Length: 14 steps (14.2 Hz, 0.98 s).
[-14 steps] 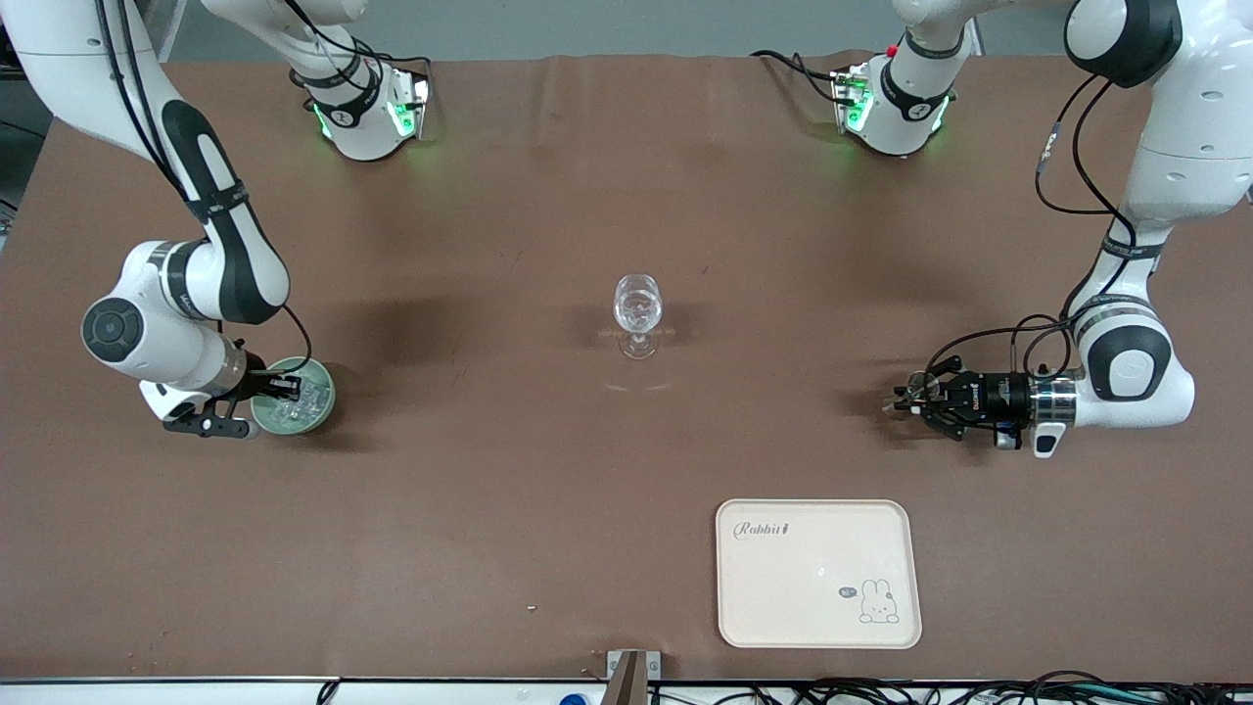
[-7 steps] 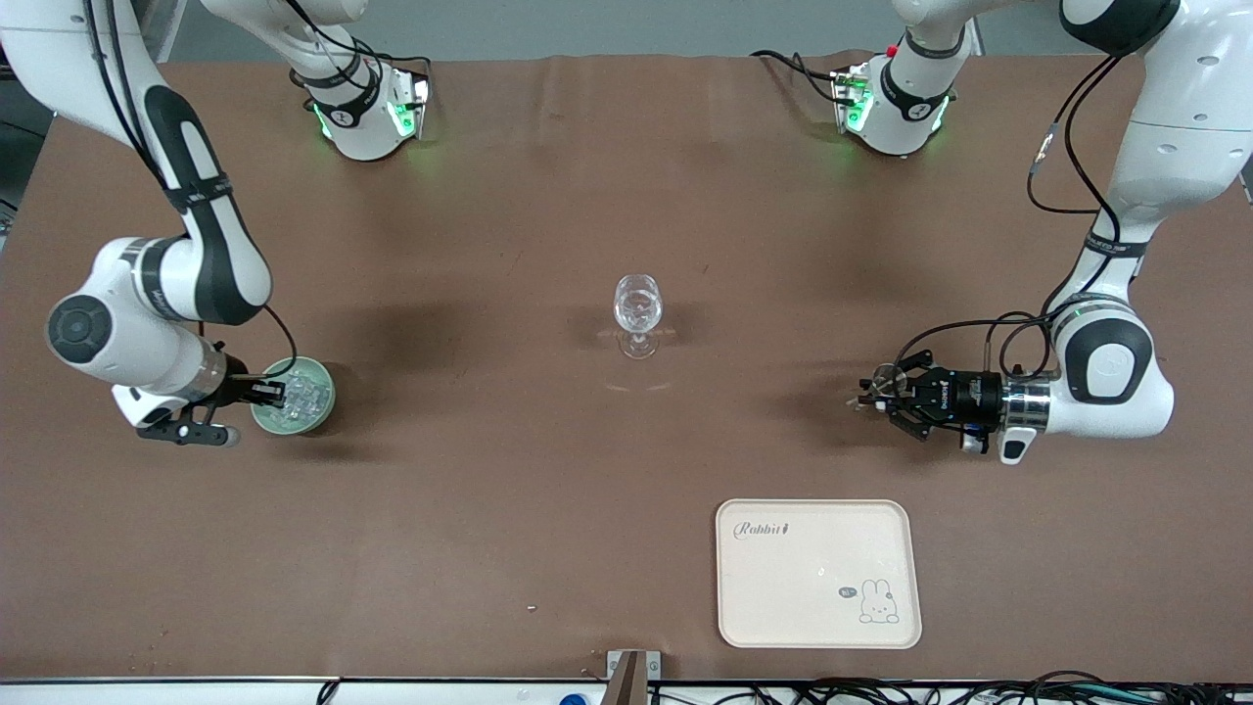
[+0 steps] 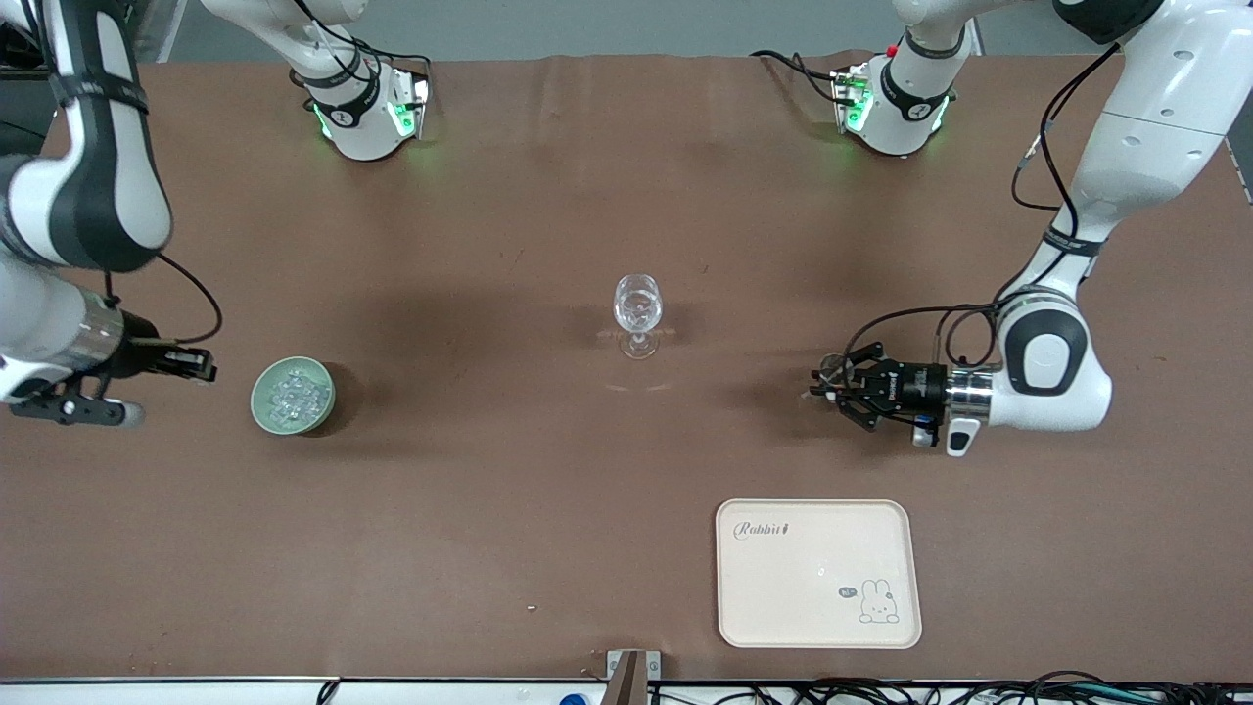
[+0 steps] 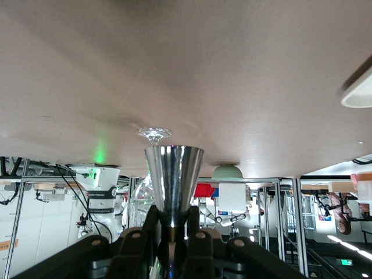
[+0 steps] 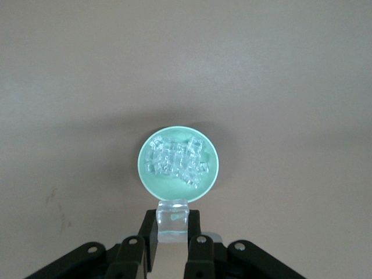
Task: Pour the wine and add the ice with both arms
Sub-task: 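Carry the metal jigger with the left gripper to the wine glass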
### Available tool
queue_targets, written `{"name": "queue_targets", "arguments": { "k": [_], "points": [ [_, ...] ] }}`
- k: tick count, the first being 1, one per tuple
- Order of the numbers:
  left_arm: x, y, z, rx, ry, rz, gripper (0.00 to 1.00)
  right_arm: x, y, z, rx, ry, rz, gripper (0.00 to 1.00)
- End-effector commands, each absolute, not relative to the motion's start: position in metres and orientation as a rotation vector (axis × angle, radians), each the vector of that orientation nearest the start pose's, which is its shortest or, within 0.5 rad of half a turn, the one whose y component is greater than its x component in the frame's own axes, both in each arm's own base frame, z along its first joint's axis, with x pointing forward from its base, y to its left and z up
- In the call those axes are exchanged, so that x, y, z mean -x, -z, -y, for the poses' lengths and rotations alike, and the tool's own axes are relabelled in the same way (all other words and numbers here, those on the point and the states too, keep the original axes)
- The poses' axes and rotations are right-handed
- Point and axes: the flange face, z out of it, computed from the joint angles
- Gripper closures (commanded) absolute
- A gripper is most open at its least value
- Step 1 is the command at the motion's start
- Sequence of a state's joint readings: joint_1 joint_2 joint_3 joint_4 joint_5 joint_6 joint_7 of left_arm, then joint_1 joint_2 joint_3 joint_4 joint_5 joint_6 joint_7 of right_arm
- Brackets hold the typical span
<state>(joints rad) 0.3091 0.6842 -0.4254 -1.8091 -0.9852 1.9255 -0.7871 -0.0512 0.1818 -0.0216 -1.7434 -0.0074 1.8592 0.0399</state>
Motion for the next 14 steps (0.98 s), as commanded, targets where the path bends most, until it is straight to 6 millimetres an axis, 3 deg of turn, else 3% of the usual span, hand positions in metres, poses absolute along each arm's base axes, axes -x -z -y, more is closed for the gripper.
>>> {"name": "queue_targets", "arguments": {
  "k": [1,4,8,10,14],
  "points": [
    [-0.589,-0.211,0.131,-1.649,1.108,-1.387,0.99,-0.58,-0.509,0.043,3.155,-0.059,-0.17,0.98],
    [-0.572,-0.22,0.157,-1.62,1.106,-1.403,0.99,-0.556,-0.555,0.041,3.155,-0.017,-0.169,0.98],
    [-0.551,-0.231,0.2,-1.588,1.089,-1.447,0.99,-0.528,-0.598,0.036,3.156,0.036,-0.161,0.98],
    [-0.538,-0.235,0.228,-1.593,1.076,-1.494,0.99,-0.525,-0.607,0.037,3.156,0.065,-0.159,0.98],
    [-0.518,-0.246,0.25,-1.574,1.109,-1.538,0.99,-0.527,-0.611,0.039,3.155,0.084,-0.164,0.98]
  ]
}}
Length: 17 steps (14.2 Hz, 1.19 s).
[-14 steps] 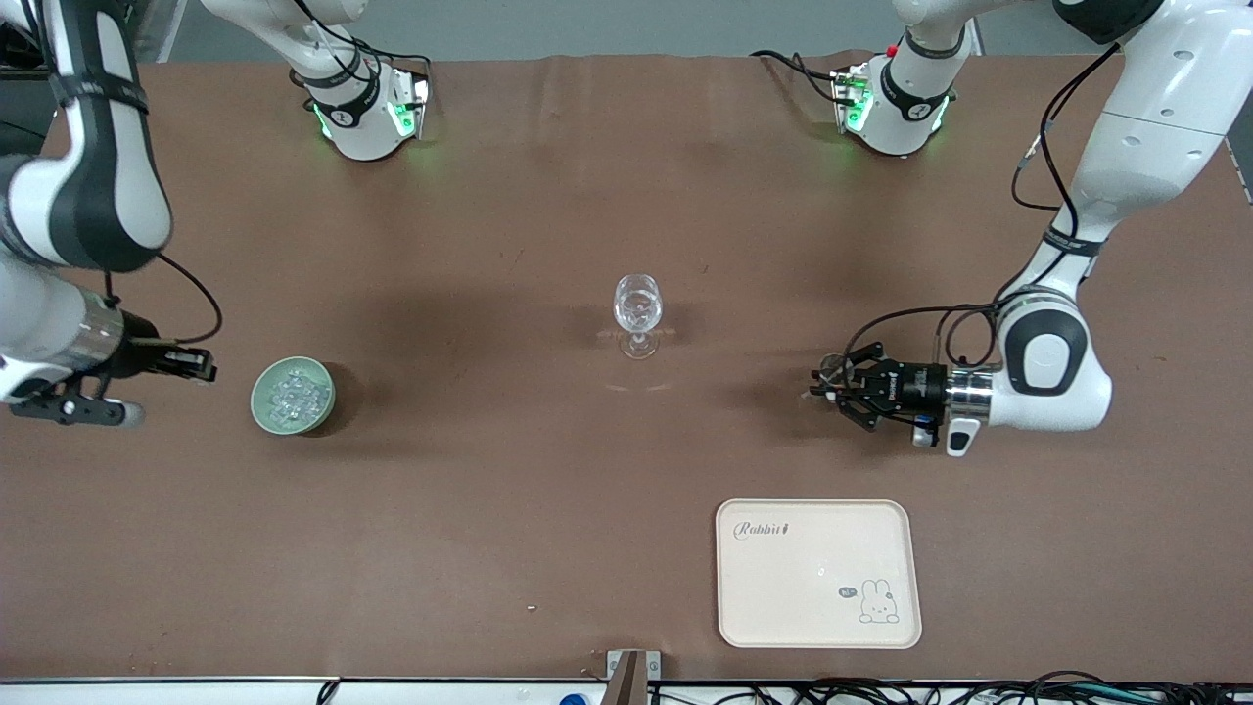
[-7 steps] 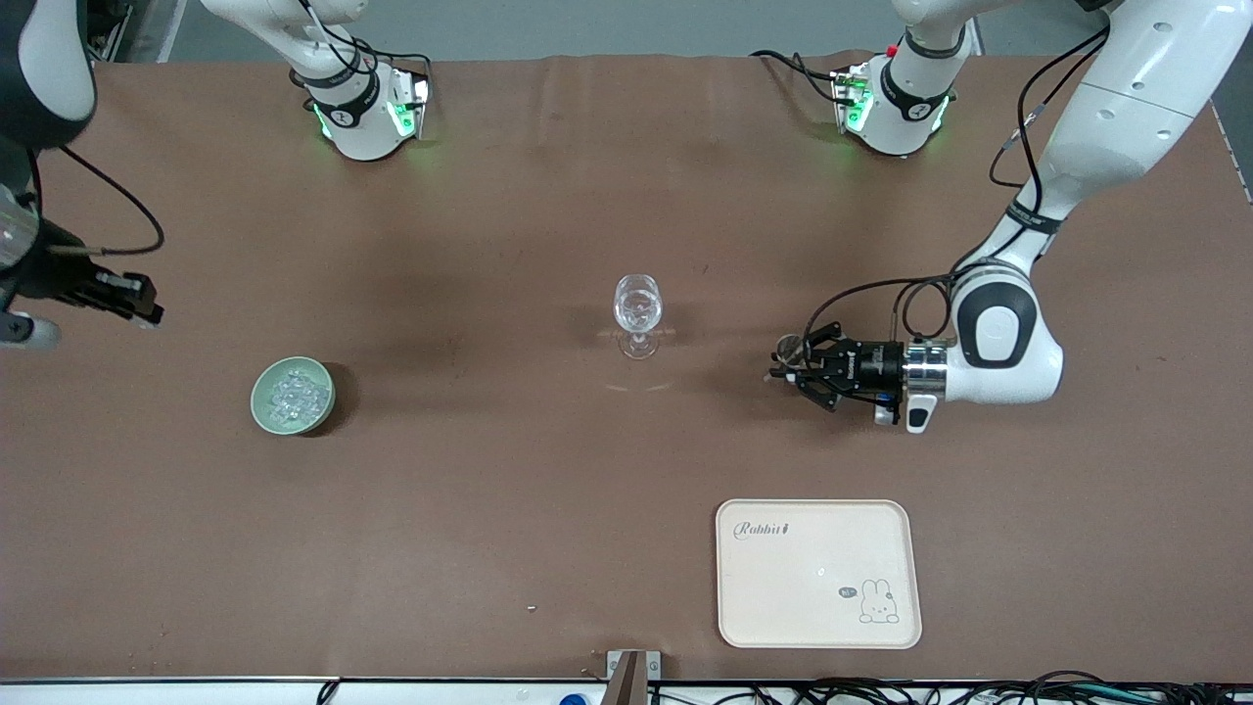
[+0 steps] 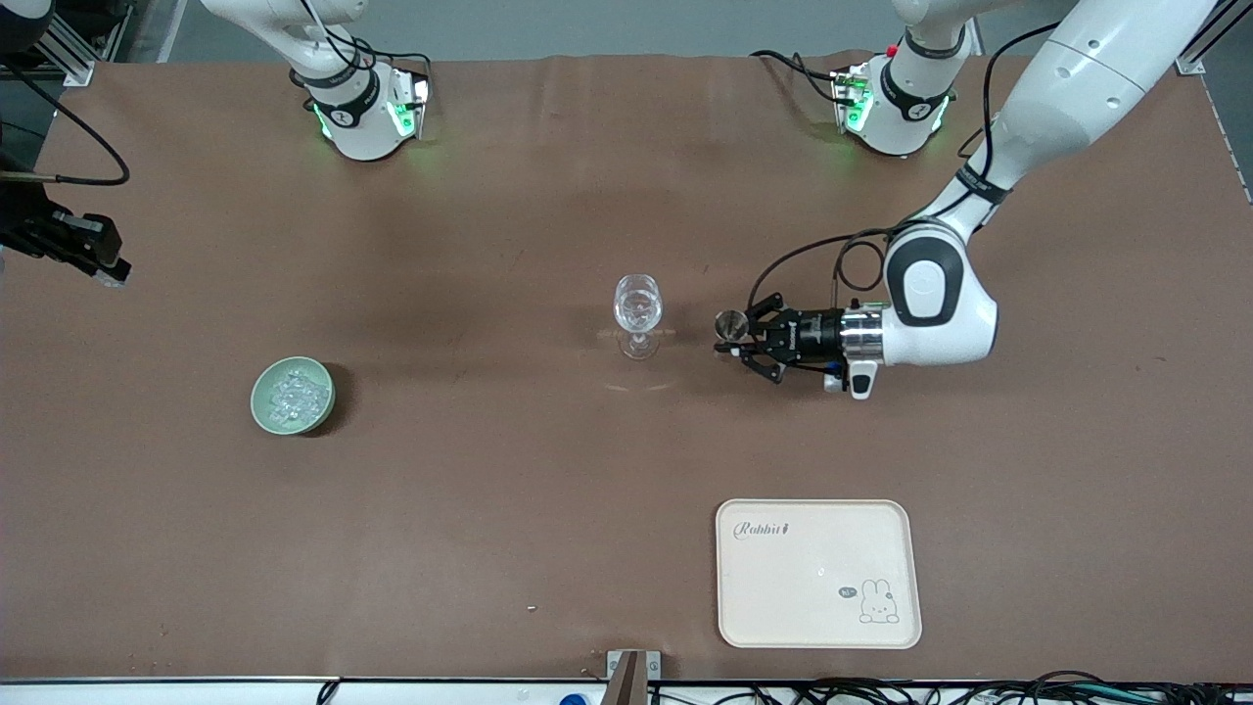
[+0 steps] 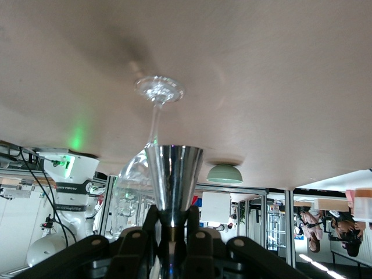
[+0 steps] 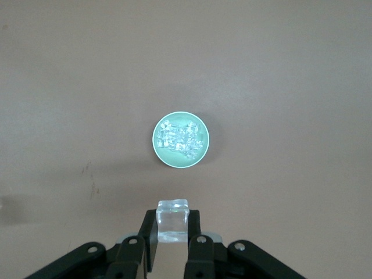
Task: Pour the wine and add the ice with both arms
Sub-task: 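Carry the metal jigger with the left gripper to the wine glass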
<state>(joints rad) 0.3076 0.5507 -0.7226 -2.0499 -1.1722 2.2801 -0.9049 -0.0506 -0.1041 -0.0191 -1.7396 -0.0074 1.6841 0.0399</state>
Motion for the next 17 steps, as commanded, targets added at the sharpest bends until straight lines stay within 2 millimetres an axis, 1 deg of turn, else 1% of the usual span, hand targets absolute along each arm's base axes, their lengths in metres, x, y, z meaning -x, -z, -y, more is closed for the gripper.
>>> {"name": "queue_targets", "arguments": {
  "k": [1,4,7,11,14,17],
  "points": [
    [-0.51,-0.249,0.253,-1.57,1.115,-1.546,0.99,-0.527,-0.61,0.039,3.155,0.084,-0.164,0.98],
    [-0.486,-0.254,0.265,-1.574,1.141,-1.559,0.99,-0.528,-0.609,0.04,3.157,0.087,-0.164,0.98],
    [-0.468,-0.265,0.276,-1.569,1.163,-1.602,0.99,-0.529,-0.609,0.04,3.165,0.094,-0.146,0.98],
    [-0.452,-0.269,0.292,-1.548,1.23,-1.672,0.99,-0.529,-0.609,0.038,3.166,0.094,-0.141,0.98],
    [-0.442,-0.273,0.308,-1.501,1.269,-1.774,1.0,-0.529,-0.608,0.038,3.164,0.089,-0.141,0.98],
    [-0.436,-0.276,0.317,-1.458,1.307,-1.844,1.0,-0.529,-0.608,0.037,3.164,0.087,-0.139,0.98]
  ]
}}
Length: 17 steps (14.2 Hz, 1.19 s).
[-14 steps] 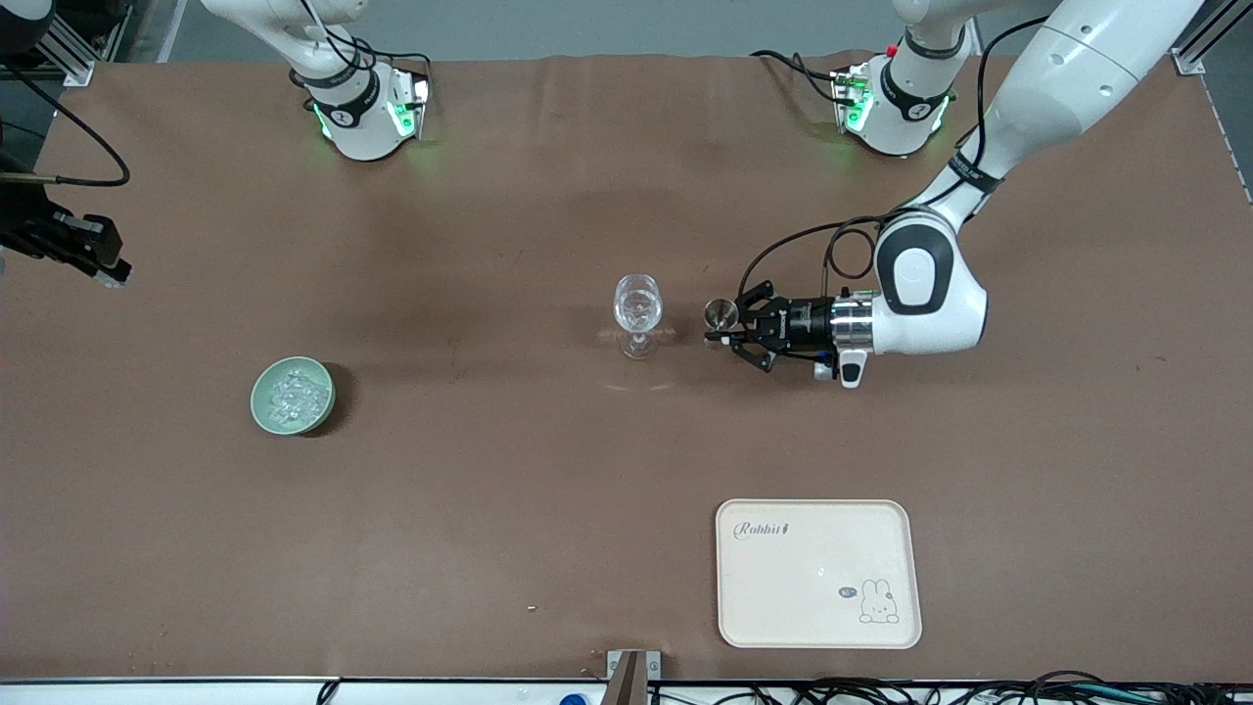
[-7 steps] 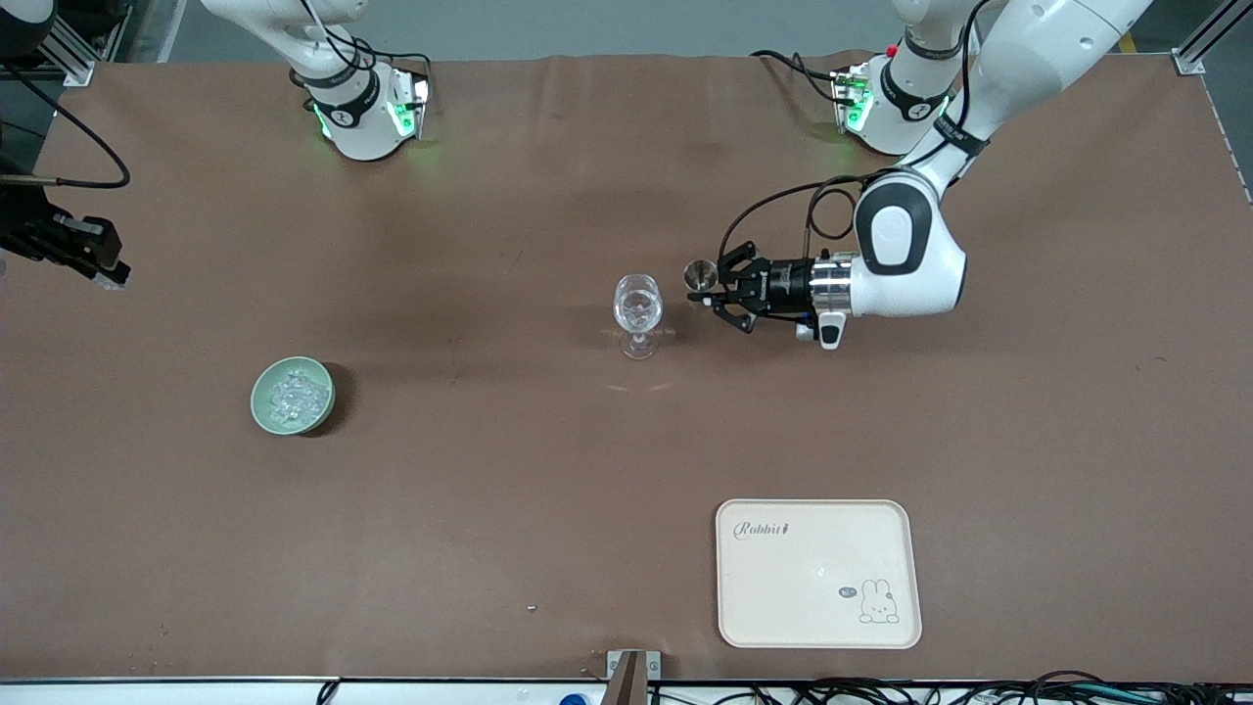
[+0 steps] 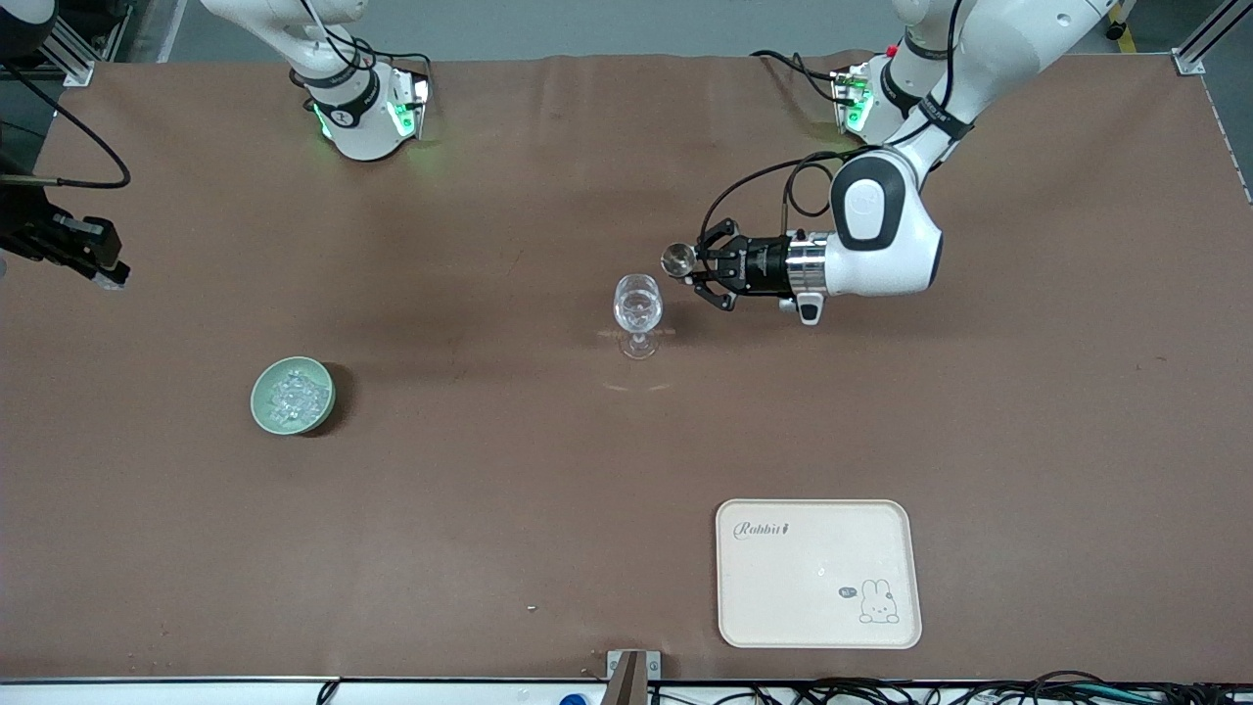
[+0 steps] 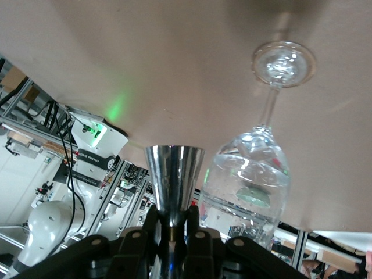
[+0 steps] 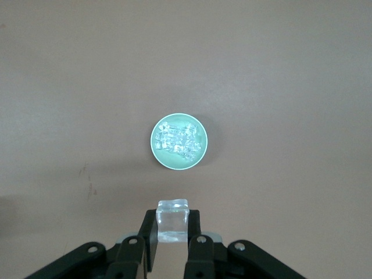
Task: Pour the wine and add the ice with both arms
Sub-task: 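Carry the metal jigger with the left gripper to the wine glass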
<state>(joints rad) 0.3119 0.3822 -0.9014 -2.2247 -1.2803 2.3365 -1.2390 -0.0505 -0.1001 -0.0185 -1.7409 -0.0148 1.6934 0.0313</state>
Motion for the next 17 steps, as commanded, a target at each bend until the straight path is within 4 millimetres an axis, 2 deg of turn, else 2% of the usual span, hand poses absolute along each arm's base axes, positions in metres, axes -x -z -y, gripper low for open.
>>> {"name": "queue_targets", "arguments": {
  "k": [1,13,17],
  "points": [
    [-0.433,-0.278,0.323,-1.452,1.322,-1.856,1.0,-0.529,-0.608,0.037,3.164,0.087,-0.139,0.98],
    [-0.413,-0.288,0.368,-1.218,1.442,-2.148,0.99,-0.527,-0.606,0.036,3.165,0.053,-0.134,0.98],
    [-0.415,-0.289,0.371,-1.13,1.489,-2.22,0.99,-0.527,-0.605,0.036,3.165,0.05,-0.134,0.98]
  ]
}}
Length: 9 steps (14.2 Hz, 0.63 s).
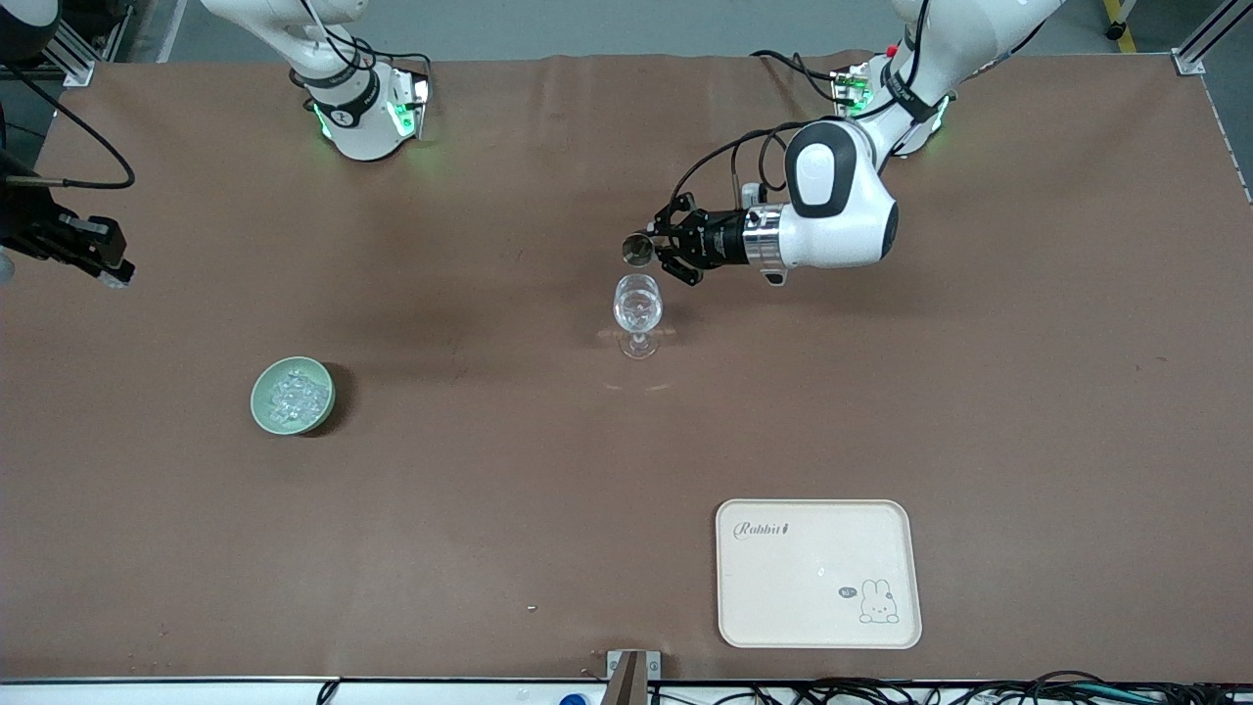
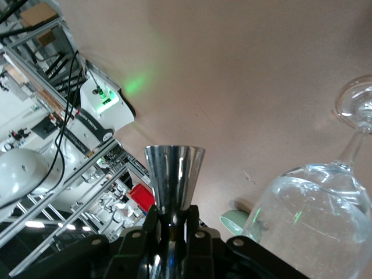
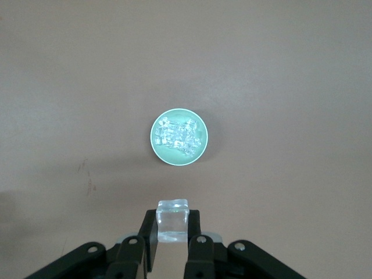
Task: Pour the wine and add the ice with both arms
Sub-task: 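Tilt the jigger over the wine glass with the left gripper to pour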
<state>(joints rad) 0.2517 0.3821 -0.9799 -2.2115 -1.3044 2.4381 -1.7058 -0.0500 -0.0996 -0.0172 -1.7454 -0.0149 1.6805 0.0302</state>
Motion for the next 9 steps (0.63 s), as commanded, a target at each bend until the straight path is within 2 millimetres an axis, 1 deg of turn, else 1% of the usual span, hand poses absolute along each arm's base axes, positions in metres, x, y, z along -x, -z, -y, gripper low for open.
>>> {"name": "queue_targets", "arguments": {
  "k": [1,5,6,9],
  "points": [
    [-0.415,-0.289,0.371,-1.118,1.495,-2.23,0.99,-0.527,-0.605,0.036,3.165,0.048,-0.134,0.98],
    [-0.414,-0.284,0.372,-1.038,1.54,-2.303,0.99,-0.527,-0.605,0.036,3.165,0.045,-0.134,0.98],
    [-0.413,-0.279,0.372,-1.023,1.563,-2.312,0.99,-0.527,-0.605,0.036,3.165,0.045,-0.134,0.98],
    [-0.413,-0.277,0.372,-0.965,1.589,-2.36,0.99,-0.527,-0.605,0.036,3.165,0.045,-0.134,0.98]
  ]
}}
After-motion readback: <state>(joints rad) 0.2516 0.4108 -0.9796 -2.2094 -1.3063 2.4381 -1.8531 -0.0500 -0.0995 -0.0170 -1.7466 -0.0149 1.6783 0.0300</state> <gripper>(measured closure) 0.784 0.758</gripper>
